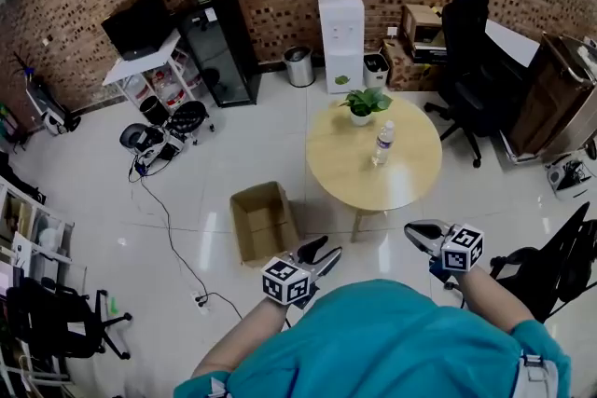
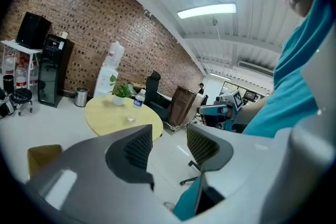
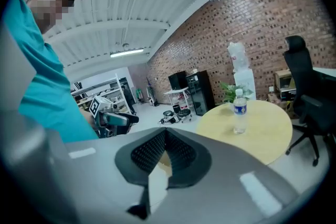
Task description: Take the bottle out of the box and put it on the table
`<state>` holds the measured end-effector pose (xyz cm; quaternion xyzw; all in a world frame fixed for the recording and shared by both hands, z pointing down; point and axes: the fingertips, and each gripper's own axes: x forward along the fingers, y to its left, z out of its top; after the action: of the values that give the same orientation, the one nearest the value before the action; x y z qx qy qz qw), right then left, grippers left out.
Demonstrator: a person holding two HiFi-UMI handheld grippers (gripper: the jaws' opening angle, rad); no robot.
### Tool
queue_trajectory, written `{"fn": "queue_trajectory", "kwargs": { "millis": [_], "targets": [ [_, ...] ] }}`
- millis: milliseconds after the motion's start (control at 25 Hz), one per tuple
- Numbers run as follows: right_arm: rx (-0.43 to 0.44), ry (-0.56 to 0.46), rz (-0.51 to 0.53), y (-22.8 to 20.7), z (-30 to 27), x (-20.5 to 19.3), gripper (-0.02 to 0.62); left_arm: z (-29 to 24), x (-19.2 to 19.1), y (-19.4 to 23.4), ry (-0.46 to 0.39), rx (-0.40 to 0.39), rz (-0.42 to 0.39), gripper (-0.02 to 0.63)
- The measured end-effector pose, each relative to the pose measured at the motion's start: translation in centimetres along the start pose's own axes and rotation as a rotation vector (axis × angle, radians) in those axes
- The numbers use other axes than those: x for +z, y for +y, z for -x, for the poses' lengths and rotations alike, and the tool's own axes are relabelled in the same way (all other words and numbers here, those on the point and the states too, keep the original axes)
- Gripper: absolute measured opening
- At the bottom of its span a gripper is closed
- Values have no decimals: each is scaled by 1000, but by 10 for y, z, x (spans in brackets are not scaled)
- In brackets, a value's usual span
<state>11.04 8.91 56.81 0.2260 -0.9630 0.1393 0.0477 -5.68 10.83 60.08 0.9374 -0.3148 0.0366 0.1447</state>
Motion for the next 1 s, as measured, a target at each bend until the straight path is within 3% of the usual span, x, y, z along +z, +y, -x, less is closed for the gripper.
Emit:
{"fn": "queue_trajectory", "kwargs": {
  "millis": [320,680,840,1000],
  "targets": [
    [25,-85,78,40,124,-11,2,-30,-18,-128,-29,-6,-35,167],
    [152,-122,67,24,272,-61,2,-140,-47,-273,-66,38,-8,3],
    [204,-141,30,16,295,-78,2,-151,-50,-300,-49,70,-32,3],
    [229,-141,31,31,301,-80,2,-125,-58,-302,-47,134,-21,3]
  ]
}}
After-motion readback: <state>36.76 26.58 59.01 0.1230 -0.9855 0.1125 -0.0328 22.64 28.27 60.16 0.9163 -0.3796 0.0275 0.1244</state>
